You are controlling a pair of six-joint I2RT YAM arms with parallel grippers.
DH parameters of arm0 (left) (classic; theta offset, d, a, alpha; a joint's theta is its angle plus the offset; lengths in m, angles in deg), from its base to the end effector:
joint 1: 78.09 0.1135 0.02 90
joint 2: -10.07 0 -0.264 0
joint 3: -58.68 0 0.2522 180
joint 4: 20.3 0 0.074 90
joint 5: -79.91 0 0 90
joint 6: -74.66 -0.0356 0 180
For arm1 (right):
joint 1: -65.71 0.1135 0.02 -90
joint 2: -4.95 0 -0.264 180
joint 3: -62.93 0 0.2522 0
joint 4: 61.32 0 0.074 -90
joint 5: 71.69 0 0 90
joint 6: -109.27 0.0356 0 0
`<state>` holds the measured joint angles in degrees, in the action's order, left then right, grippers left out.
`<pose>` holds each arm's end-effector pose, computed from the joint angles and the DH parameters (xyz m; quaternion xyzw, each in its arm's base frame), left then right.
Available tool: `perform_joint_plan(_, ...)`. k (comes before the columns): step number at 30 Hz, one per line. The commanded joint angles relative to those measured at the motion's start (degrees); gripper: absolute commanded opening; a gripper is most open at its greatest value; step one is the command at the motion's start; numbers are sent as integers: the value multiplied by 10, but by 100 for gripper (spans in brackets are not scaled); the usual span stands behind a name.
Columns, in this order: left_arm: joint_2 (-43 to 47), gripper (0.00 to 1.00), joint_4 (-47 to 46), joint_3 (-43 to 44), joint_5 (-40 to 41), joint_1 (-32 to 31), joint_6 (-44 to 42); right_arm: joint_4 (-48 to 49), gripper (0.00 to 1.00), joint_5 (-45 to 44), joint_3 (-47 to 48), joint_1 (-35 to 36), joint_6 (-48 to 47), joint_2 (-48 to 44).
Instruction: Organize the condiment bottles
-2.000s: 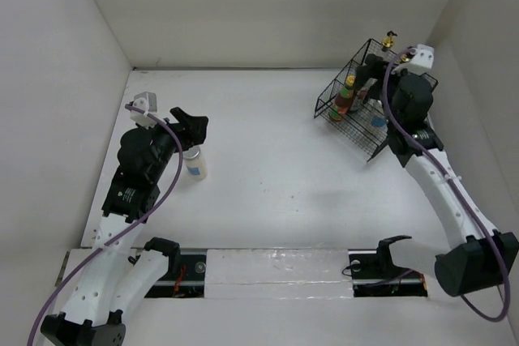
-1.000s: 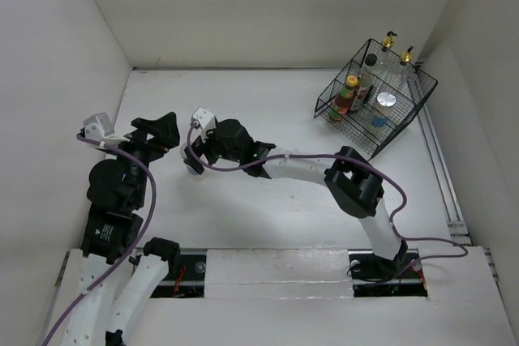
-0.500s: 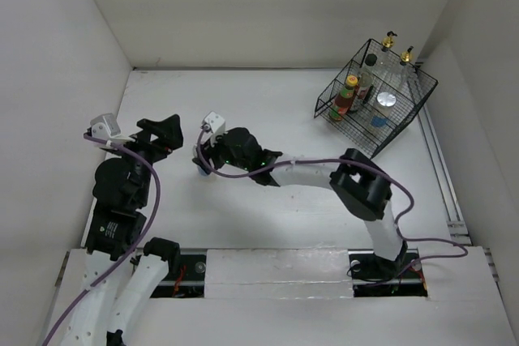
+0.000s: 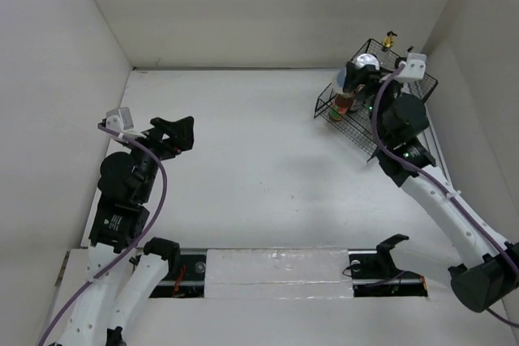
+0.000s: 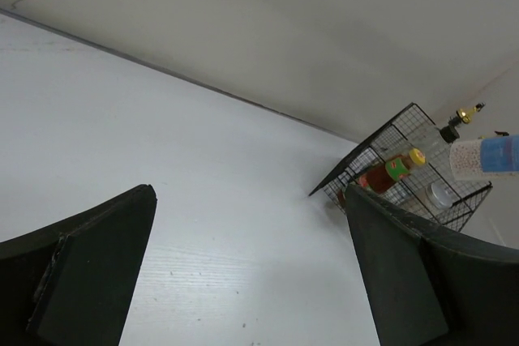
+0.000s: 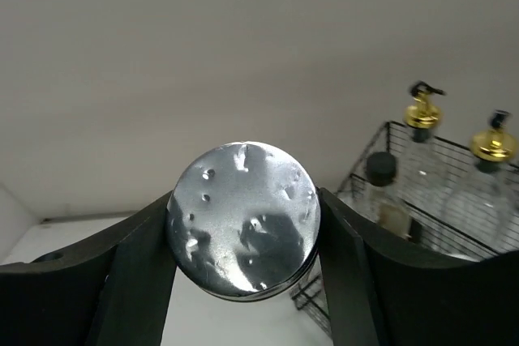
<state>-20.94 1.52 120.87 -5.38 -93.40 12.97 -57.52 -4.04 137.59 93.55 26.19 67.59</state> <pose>0.1141 -0.0282 0.3979 -0.1043 0.6388 -0.2583 0.7171 0.2258 0.1039 0.4296 0.0446 0.6099 0.1222 0.7817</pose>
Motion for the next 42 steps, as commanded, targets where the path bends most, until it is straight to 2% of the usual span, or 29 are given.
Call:
perform_joint_plan(1,-8,100,-35,-1,-34,-2,-9,-47,55,-11,-29,-43,4,7)
perform_joint_plan(3,-14,100,-40,-1,-39,-2,-9,-61,55,17,-29,-86,9,-6)
perform_joint_plan(11,-26,100,-40,-1,-45,-2,-9,-101,54,72,-34,-181,47,-13)
perform_joint_plan(16,-31,100,-40,-1,-51,-2,-9,-101,54,43,-67,-193,67,-1)
perform_joint_plan(21,-36,100,-45,-1,-57,-2,-9,-62,54,29,-93,-205,78,24)
perform_joint_plan(38,-36,100,-45,-1,-62,-2,-9,-26,55,-10,-119,-198,89,77)
perform_joint_plan(42,-41,100,-40,5,-62,-2,-9,-32,65,-3,-125,-192,96,88)
